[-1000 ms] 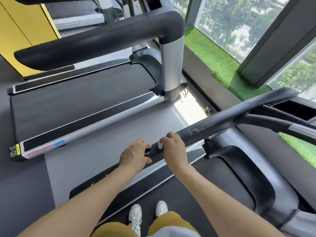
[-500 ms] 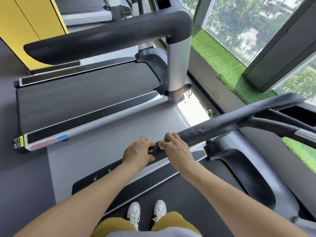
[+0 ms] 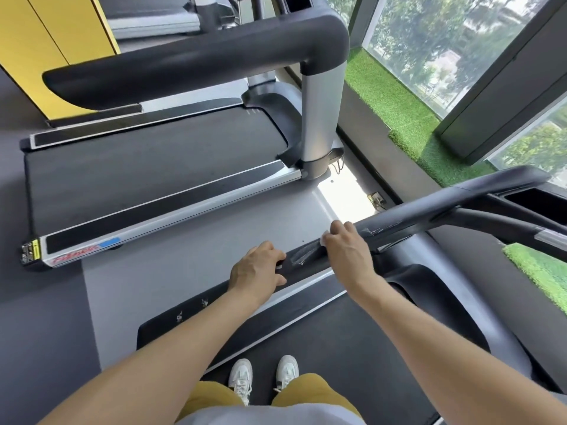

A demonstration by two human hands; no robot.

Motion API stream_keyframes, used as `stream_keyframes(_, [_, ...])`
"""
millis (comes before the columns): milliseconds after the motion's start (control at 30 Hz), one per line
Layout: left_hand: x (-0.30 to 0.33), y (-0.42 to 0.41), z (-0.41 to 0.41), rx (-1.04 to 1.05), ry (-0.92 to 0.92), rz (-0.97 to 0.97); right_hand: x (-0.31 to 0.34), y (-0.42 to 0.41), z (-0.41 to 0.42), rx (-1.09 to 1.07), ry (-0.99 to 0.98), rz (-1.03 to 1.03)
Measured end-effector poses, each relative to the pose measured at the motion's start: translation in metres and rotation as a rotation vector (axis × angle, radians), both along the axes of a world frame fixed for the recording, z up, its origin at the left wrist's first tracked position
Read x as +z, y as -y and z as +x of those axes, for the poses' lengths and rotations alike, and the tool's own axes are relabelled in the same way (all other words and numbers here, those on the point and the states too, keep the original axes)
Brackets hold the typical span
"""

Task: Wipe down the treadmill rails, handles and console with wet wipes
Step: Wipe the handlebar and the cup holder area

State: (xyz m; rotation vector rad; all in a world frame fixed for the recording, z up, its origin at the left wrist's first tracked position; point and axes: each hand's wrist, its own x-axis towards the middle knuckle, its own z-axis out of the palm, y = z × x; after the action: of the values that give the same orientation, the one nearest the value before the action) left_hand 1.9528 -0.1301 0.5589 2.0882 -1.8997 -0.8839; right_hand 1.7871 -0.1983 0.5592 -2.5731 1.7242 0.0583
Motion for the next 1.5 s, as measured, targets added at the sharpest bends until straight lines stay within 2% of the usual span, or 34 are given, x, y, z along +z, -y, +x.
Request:
stream_keyframes(67, [0.001,0.001,0.000,0.000,0.005,0.007,-0.002,-0.024,0.019,0.028,0.134,-0.002])
stream_keyframes(200, [0.003,0.003,0.002,-0.014,0.014,0.025,-0.006,-0.041,0.021,0.286,0.250,0.010])
stream_keyframes(267, [0.003,0.003,0.001,-0.018,0.015,0.016,0.004,-0.021,0.005,0.216,0.176,0.019])
stream_keyframes(300, [0.003,0.003,0.001,-0.018,0.014,0.010,0.001,-0.008,-0.004,0.114,0.122,0.016])
stream_keyframes(367, [0.002,0.003,0.001,-0.014,0.012,0.009,-0.007,-0.006,-0.004,-0.018,0.126,-0.029])
stream_keyframes(433, [0.003,0.004,0.001,-0.012,0.016,0.017,-0.012,-0.028,0.017,0.007,0.257,-0.010])
stream_keyframes(467, [0.002,0.004,0.002,-0.016,0.021,0.020,-0.015,-0.041,0.026,0.087,0.312,0.010])
stream_keyframes(533, [0.002,0.005,0.002,-0.028,0.026,0.022,-0.019,-0.051,0.025,0.227,0.346,0.040])
stream_keyframes(567, [0.002,0.005,0.001,-0.030,0.028,0.016,-0.017,-0.044,0.016,0.231,0.349,0.036])
stream_keyframes(667, [0.000,0.004,0.001,-0.031,0.032,-0.010,-0.008,-0.010,-0.012,0.033,0.258,-0.015])
stream_keyframes(733, [-0.001,0.003,0.000,-0.027,0.036,-0.018,-0.008,-0.008,-0.010,-0.110,0.267,-0.081])
stream_keyframes(800, [0.000,0.004,0.000,-0.025,0.038,-0.012,-0.011,-0.031,0.013,-0.079,0.368,-0.036])
stream_keyframes(900, [-0.001,0.004,0.001,-0.033,0.043,0.002,-0.014,-0.046,0.023,0.159,0.395,0.027])
stream_keyframes(967, [-0.003,0.003,0.001,-0.032,0.039,-0.007,-0.006,-0.019,0.001,0.131,0.295,0.056])
stream_keyframes(1033, [-0.006,0.002,0.000,-0.026,0.039,-0.024,-0.004,0.002,-0.023,-0.013,0.256,-0.022])
stream_keyframes(1100, [-0.007,0.002,0.000,-0.018,0.041,-0.032,-0.003,-0.007,-0.016,-0.117,0.308,-0.085])
stream_keyframes(1267, [-0.007,0.004,-0.001,-0.016,0.072,-0.016,-0.015,-0.052,0.026,0.117,0.462,0.009])
stream_keyframes(1367, [-0.006,0.004,-0.002,0.014,0.065,-0.006,-0.012,-0.038,0.008,0.046,0.476,0.076])
stream_keyframes(1433, [0.000,0.006,-0.008,0.088,-0.004,-0.071,-0.003,-0.039,-0.006,-0.060,0.596,0.048])
stream_keyframes(1500, [0.010,0.011,-0.023,0.183,-0.198,-0.061,0.005,-0.043,-0.018,-0.090,0.697,-0.029])
